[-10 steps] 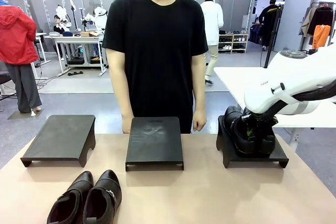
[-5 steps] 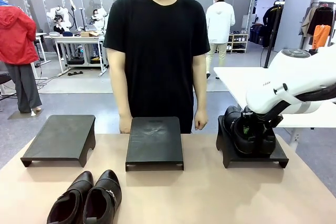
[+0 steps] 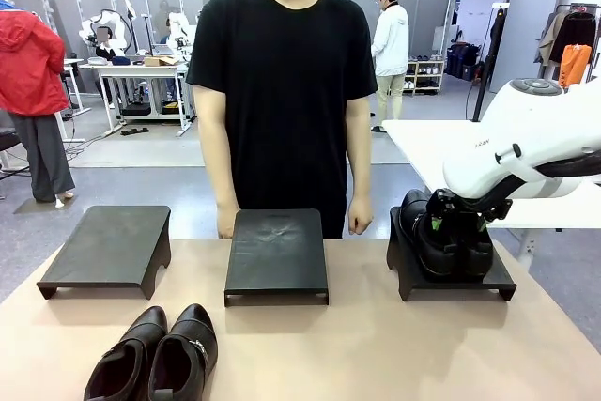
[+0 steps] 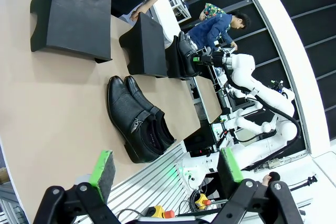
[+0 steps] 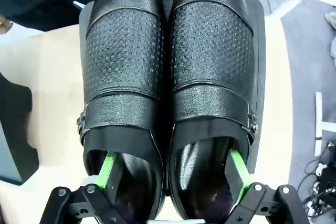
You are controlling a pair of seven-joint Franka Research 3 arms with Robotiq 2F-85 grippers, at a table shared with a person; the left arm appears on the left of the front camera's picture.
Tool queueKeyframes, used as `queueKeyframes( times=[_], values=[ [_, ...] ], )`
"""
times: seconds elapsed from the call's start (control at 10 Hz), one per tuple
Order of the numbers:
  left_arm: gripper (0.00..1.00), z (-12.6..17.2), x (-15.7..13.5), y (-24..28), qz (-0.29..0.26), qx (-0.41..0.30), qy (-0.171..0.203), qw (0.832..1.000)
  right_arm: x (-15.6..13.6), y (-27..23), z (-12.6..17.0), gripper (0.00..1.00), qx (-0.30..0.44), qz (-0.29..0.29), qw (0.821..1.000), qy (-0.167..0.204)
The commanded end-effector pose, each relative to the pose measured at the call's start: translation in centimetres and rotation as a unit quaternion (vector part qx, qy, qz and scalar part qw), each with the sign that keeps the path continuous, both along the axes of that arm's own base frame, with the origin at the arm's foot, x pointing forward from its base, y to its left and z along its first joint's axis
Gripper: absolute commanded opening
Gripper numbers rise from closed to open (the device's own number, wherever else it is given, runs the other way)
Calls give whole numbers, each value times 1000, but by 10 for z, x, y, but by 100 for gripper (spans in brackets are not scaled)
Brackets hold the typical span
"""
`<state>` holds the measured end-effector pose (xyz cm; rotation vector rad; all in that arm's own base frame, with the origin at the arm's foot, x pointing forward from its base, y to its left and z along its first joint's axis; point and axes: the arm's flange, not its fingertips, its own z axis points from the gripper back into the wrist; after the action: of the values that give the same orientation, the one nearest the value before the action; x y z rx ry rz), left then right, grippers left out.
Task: Place the shoes on the stand as instructed by the person.
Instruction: Pick up one pair of Shoes and place it on the Shoes Stand indicated by the person, then pick up another pair of Shoes and place it on the Shoes Stand indicated by the person.
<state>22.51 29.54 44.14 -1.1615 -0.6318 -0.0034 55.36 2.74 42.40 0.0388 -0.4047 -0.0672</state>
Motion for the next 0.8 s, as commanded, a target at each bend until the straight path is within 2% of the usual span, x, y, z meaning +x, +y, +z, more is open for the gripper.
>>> queueKeyframes(
  times=[0.0, 0.7],
  values=[
    [100, 1, -1, 1, -1, -5, -8, 1000, 1, 0, -1, 100, 0, 0, 1000, 3],
    [100, 1, -1, 1, -1, -5, -8, 1000, 1, 0, -1, 100, 0, 0, 1000, 3]
  ],
)
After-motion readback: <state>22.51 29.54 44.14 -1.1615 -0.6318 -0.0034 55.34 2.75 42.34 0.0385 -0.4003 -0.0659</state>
